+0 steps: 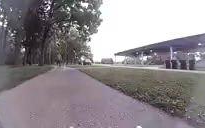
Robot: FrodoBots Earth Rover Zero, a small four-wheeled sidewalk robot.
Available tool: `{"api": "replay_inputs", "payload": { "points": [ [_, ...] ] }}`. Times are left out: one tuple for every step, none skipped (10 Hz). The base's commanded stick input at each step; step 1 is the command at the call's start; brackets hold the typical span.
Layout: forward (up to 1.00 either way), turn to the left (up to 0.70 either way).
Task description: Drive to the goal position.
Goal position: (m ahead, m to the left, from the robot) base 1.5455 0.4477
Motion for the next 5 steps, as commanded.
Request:
{"api": "replay_inputs", "payload": {
  "points": [
    [0.70,0.07],
    [0.70,0.10],
    [0.70,0.13],
    [0.70,0.14],
    [0.70,0.13]
  ]
}}
